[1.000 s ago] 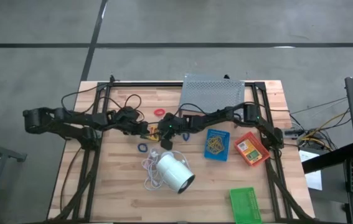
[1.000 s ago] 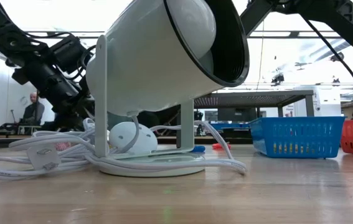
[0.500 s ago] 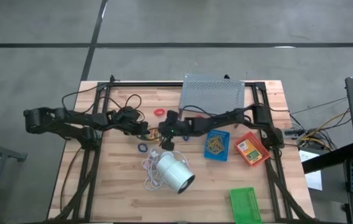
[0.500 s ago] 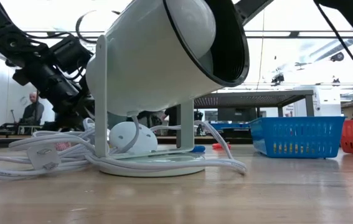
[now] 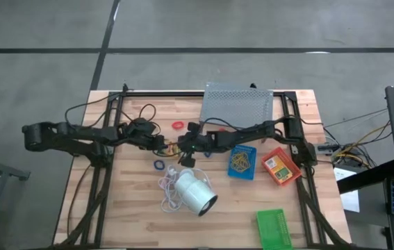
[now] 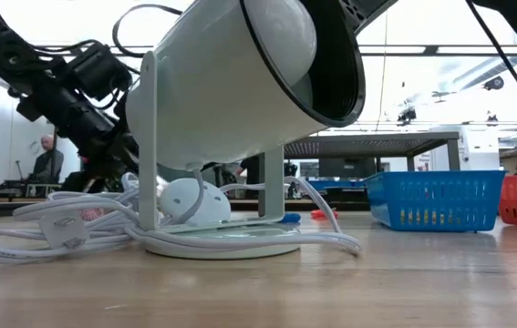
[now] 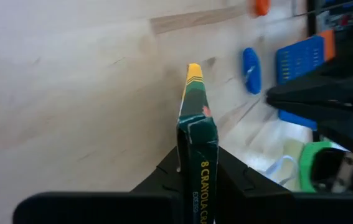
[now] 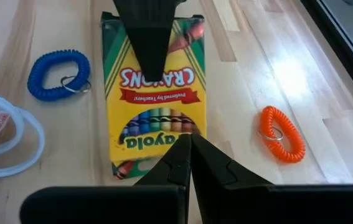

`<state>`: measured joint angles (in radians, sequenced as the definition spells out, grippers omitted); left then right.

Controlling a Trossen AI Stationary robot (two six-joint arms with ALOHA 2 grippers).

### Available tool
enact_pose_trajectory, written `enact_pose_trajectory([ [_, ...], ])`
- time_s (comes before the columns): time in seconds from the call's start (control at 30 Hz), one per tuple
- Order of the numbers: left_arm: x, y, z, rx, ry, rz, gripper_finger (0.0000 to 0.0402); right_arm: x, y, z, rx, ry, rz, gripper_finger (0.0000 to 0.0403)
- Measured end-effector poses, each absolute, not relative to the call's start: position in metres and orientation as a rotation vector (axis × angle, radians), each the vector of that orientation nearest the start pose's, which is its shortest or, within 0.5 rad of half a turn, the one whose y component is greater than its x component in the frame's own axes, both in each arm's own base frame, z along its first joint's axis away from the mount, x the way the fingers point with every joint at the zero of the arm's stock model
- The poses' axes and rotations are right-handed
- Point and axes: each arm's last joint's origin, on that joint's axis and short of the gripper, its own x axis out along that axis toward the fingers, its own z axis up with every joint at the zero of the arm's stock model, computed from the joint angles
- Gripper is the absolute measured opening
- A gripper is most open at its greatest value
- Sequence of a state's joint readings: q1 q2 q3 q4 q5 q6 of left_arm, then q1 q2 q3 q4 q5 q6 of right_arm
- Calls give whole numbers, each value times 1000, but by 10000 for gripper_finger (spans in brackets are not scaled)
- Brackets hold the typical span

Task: Pick & Place Office Desk Supplies
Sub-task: Put the yellow box of crayons into the orange bin

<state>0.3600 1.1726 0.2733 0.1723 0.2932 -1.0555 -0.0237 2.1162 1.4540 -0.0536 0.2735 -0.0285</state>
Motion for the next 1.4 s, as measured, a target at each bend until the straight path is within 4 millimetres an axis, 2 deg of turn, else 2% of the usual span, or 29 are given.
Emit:
enact_pose_trajectory([
  [0.27,177,58,146,-1218,507,372,42,458,-19,169,-119,704,-293,8],
  [0.5,171,57,168,-1113,364,352,42,454,-17,193,-122,653,-288,8],
  [0.77,160,56,190,-870,218,350,42,439,-9,232,-172,621,-256,8],
  [1.0,156,57,201,-576,158,360,42,409,-2,268,-186,686,-233,8],
  [1.23,159,56,212,-440,76,292,42,358,2,287,-101,965,-163,8],
  [1.4,161,52,219,-396,14,221,42,333,9,295,-8,1093,-137,8],
])
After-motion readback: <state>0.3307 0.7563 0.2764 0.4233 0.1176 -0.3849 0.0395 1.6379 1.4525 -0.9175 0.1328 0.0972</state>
